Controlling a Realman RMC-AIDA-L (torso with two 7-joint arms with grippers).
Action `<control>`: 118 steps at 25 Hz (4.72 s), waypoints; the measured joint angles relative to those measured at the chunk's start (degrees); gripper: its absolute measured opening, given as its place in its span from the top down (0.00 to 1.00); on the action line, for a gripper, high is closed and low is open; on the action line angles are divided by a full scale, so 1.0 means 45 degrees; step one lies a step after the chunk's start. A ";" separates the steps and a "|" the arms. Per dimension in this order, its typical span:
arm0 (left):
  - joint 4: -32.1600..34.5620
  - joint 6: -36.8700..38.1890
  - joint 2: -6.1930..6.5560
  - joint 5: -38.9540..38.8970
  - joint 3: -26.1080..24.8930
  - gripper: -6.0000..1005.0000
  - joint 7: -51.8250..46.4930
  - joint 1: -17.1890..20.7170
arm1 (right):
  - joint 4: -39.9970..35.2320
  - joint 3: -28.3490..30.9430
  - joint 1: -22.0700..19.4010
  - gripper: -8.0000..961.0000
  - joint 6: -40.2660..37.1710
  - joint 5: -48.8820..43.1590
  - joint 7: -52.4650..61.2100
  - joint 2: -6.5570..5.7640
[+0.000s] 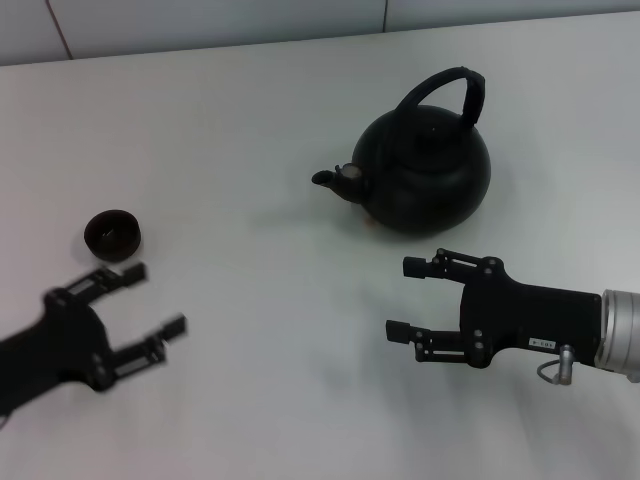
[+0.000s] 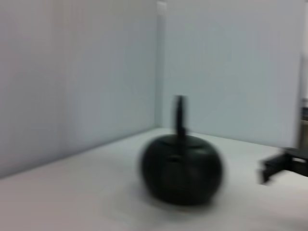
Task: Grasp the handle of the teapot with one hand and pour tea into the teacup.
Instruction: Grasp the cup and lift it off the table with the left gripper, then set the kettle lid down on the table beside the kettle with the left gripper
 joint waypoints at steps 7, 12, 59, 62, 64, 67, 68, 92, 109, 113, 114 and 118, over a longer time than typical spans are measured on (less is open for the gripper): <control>-0.0188 -0.0830 -0.0015 -0.0010 -0.2660 0.20 0.0388 0.0048 | 0.0000 0.0000 -0.0015 0.16 -0.0020 0.0000 0.0000 0.0000; -0.0621 -0.1408 -0.0009 -0.0013 -0.3817 0.20 0.1126 0.0048 | -0.0001 0.0001 -0.0023 0.16 -0.0039 0.0000 0.0000 0.0000; -0.1582 -0.5235 -0.0024 0.0007 -0.3014 0.20 0.1727 -0.1104 | -0.0002 0.0000 -0.0039 0.16 -0.0056 0.0063 0.0070 0.0000; -0.1681 -0.5476 -0.0025 0.0007 -0.3044 0.20 0.1727 -0.1244 | -0.0001 0.0011 -0.0039 0.16 -0.0059 0.0067 0.0082 -0.0001; -0.1710 -0.5619 -0.0027 0.0007 -0.3050 0.20 0.1728 -0.1314 | 0.0000 0.0019 -0.0039 0.16 -0.0062 0.0071 0.0097 0.0000; -0.1850 -0.5810 -0.0035 0.0005 -0.3059 0.20 0.1837 -0.1426 | -0.0001 0.0032 -0.0039 0.16 -0.0067 0.0076 0.0109 0.0000; -0.1918 -0.5852 -0.0038 0.0004 -0.3063 0.20 0.1921 -0.1462 | -0.0004 0.0037 -0.0039 0.16 -0.0068 0.0078 0.0109 0.0000; -0.2150 -0.6109 -0.0044 -0.0010 -0.3014 0.28 0.2170 -0.1763 | -0.0015 0.0102 -0.0020 0.16 -0.0068 0.0080 0.0138 -0.0020; -0.3101 -0.4738 -0.0062 0.0086 -0.1307 0.31 0.2016 -0.2808 | -0.0001 0.0016 -0.0112 0.16 -0.0067 0.0079 0.0138 -0.0020; -0.3449 -0.4916 -0.0076 0.0101 -0.1005 0.31 0.2025 -0.3337 | 0.0000 0.0011 -0.0145 0.16 -0.0072 0.0079 0.0137 -0.0020; -0.3531 -0.4965 -0.0081 0.0103 -0.0977 0.31 0.2047 -0.3438 | 0.0000 0.0011 -0.0151 0.16 -0.0074 0.0079 0.0137 -0.0020; -0.3692 -0.5144 -0.0084 0.0107 -0.0940 0.31 0.2104 -0.3692 | 0.0000 0.0013 -0.0194 0.16 -0.0081 0.0079 0.0113 -0.0002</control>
